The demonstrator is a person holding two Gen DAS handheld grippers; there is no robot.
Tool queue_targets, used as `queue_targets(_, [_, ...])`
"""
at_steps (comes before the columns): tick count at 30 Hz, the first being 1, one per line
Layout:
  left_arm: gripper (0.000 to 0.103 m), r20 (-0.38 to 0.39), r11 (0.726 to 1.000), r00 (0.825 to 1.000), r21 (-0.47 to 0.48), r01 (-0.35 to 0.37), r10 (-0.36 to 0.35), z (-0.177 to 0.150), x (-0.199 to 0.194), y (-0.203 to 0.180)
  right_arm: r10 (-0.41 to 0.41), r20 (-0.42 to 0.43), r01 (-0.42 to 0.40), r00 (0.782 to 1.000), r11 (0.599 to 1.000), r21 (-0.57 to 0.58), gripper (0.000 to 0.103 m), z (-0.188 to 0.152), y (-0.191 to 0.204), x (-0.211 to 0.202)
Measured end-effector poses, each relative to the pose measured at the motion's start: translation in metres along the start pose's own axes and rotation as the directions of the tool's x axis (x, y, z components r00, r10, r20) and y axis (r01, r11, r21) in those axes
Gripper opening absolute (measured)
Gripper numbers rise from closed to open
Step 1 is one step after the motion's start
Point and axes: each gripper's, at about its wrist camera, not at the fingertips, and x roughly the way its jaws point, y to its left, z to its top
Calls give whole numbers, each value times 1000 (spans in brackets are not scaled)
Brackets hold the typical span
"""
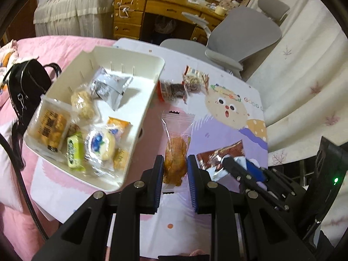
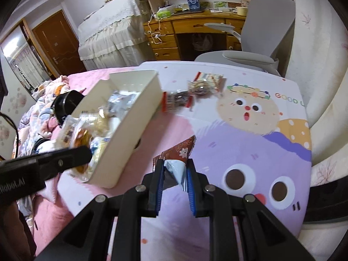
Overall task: Organize snacks
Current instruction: 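Carry the candy packet and chocolate packet into the tray and open both tools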
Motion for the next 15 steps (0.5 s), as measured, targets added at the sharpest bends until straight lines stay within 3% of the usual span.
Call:
queue_targets(8, [19,35,994,998,93,53,-56,25,-29,36,-26,38,27,999,999,-25,19,4,45,-9])
queue_targets(15, [20,81,976,991,199,85,-103,56,-54,69,-61,120,61,991,998,1,19,20,89,-18])
